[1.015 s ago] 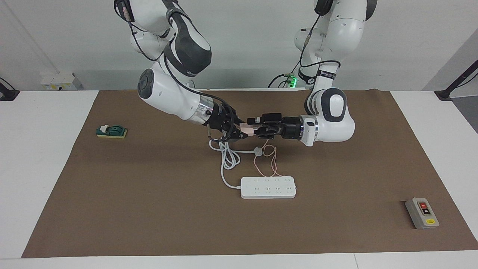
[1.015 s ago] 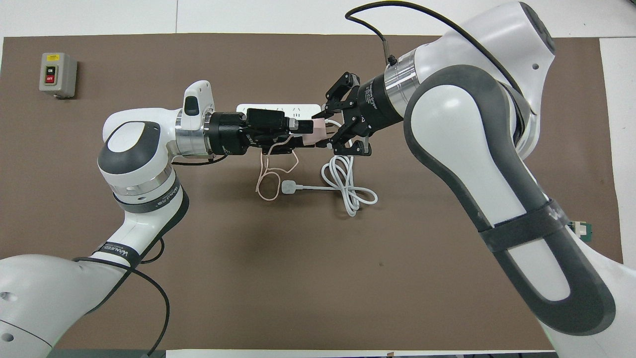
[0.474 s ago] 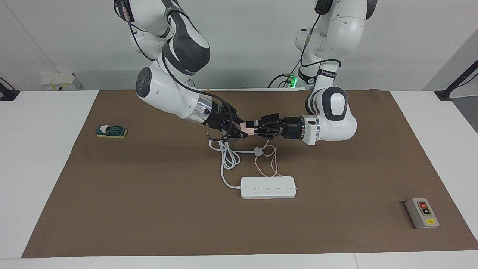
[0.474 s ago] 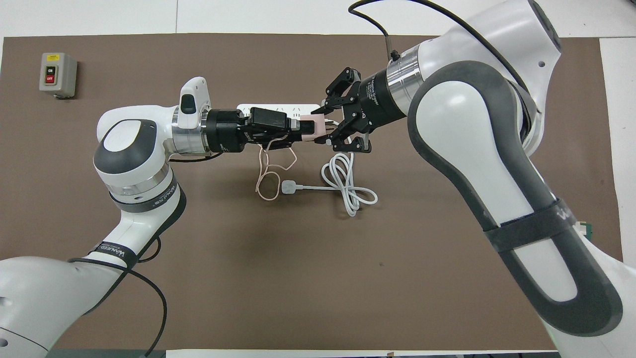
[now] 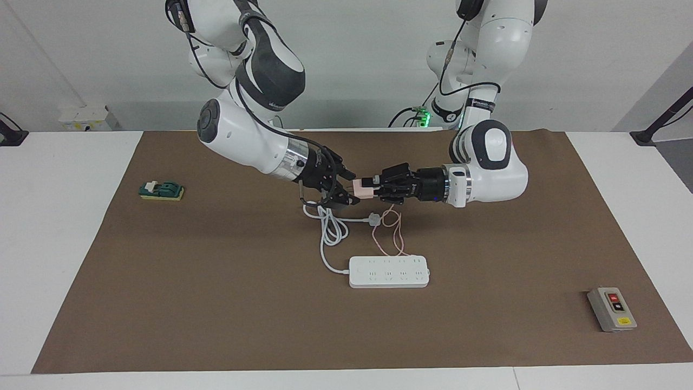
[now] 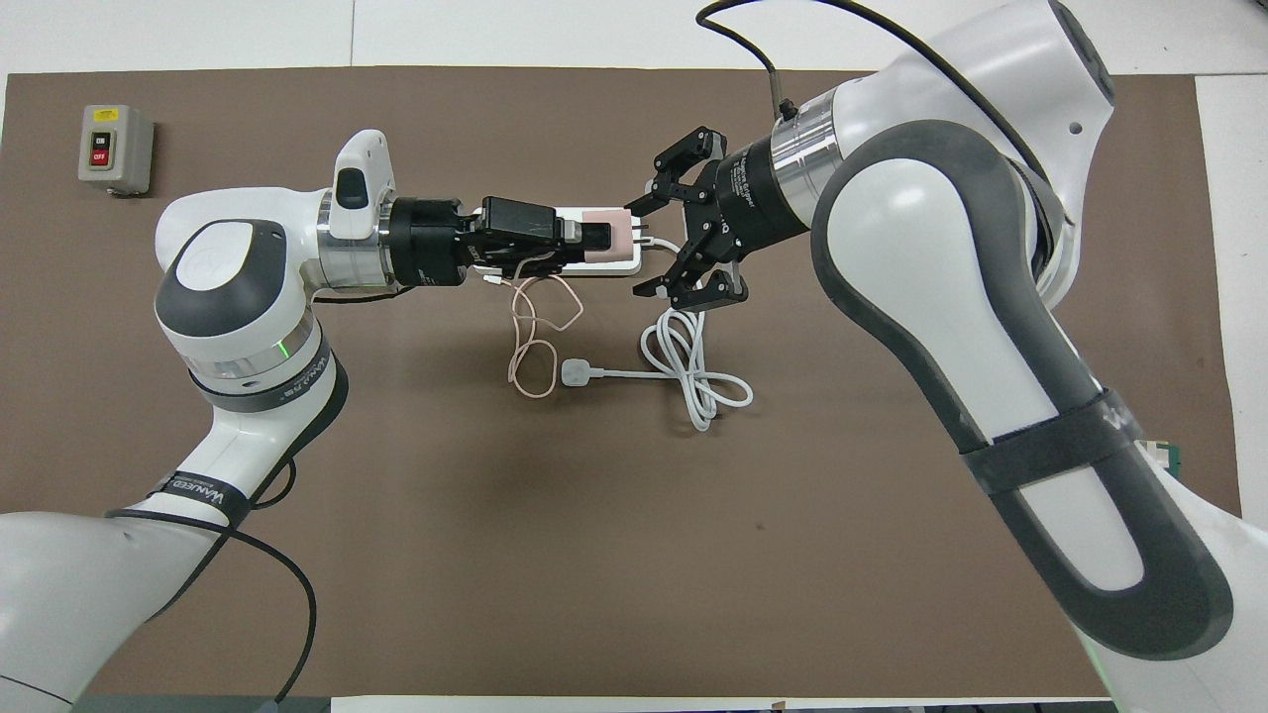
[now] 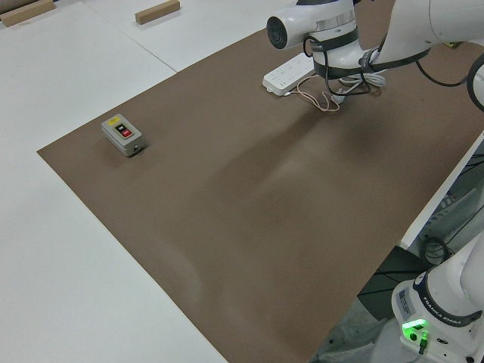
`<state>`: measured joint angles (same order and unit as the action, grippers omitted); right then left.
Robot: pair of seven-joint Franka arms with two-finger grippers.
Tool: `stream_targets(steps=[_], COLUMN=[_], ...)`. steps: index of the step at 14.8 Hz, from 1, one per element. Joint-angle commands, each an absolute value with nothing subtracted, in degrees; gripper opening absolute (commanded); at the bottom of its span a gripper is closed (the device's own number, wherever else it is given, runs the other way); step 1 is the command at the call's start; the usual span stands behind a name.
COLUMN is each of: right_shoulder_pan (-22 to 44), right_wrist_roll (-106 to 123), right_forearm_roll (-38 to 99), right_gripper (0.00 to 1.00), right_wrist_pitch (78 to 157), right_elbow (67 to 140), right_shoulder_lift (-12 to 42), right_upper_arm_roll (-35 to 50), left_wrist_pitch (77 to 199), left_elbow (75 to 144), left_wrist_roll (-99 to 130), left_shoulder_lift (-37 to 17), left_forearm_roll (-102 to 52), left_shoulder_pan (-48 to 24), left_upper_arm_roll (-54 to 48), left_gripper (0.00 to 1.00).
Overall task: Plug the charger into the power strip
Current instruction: 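Hold the charger with the left gripper while the right gripper withdraws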
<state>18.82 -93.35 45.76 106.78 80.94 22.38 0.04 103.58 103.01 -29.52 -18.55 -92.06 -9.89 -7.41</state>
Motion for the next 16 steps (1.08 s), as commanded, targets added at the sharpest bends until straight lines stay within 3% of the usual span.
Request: stream_targets(steps=[1,7,12,16], right_shoulder_pan=[17.41,9.24,4.32,3.08], right_wrist_roll=[-94.4,-82.04,-60.25,-46.18], right_forearm_roll=[44.91,38.51,27.97,20.76], right_gripper=[1.0,1.0,1.0,1.0], right_wrist_pitch=[105.38,97.93,90.28,89.65], right_elbow=[80.6,80.6,80.86,81.39], right_shoulder_lift=[22.41,20.04,17.41,16.44], right_upper_arm_roll=[-0.09,-0.09,-0.09,-0.09], left_wrist_pitch=[104.06,101.43,100.9,101.51], left_elbow=[102.66,102.4,96.08,92.82], left_wrist_roll=[-28.74,-28.65,-30.76,-36.01], left_shoulder_lift=[-17.49,-16.17,-17.05,-18.54], left_forearm_roll=[-88.87,-81.06,-62.35,-45.31], left_shoulder_pan=[-8.44,-3.17,-1.23,-2.02], left_upper_arm_roll=[-7.47,-7.56,-7.56,-7.65], left_gripper=[0.0,0.0,0.0,0.0])
